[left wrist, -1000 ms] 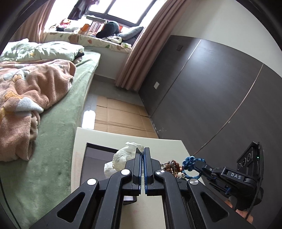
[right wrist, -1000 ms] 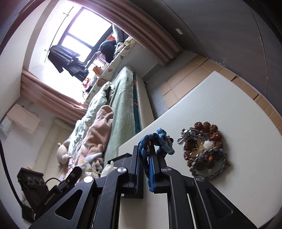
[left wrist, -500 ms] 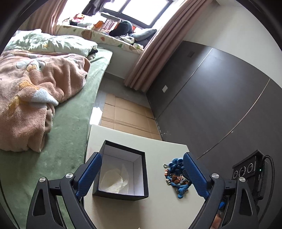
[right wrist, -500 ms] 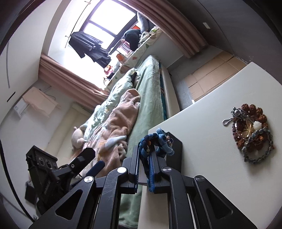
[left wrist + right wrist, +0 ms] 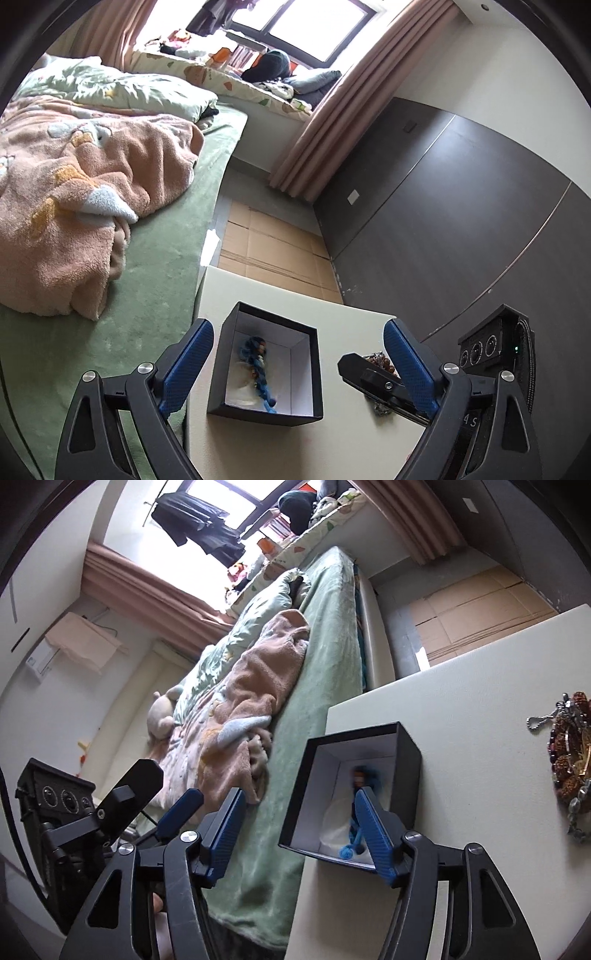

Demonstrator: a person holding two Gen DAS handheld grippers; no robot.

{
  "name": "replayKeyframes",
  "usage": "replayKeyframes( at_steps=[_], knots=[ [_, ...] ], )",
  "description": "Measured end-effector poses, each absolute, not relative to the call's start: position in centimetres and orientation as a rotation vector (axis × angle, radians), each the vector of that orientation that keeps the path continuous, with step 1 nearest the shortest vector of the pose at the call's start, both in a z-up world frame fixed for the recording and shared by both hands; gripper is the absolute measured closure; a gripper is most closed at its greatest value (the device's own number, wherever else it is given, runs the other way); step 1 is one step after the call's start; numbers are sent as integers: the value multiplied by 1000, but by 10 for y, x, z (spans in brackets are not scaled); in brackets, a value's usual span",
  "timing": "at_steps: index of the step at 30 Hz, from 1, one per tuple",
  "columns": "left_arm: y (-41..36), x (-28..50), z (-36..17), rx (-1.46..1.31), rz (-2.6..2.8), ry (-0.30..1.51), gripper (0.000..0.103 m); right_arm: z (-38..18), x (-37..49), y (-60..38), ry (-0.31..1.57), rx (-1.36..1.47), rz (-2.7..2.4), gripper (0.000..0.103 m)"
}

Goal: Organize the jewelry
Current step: 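Carry the blue bracelet into the black box and open the left tool, then grasp the dark bead bracelet from the pile with the left tool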

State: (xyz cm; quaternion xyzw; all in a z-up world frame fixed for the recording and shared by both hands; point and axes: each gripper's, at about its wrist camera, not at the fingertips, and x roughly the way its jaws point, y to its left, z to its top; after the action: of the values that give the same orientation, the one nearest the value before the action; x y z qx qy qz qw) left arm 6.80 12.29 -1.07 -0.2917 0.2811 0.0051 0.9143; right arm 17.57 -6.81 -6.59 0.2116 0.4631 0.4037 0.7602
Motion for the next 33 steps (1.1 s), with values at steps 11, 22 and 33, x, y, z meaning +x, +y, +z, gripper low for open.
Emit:
replayKeyframes(
  at_steps=[11,22,33],
  knots=[
    [90,74,-8,-537,-51,599,10,-46,169,-165,957,531,642,32],
    [36,107,4,-406,-118,694,10,-53,181,-239,973,645,450,32],
    [-30,139,-17,-299,-232,822,30,-69,184,-292,1039,726,294,32]
  ],
)
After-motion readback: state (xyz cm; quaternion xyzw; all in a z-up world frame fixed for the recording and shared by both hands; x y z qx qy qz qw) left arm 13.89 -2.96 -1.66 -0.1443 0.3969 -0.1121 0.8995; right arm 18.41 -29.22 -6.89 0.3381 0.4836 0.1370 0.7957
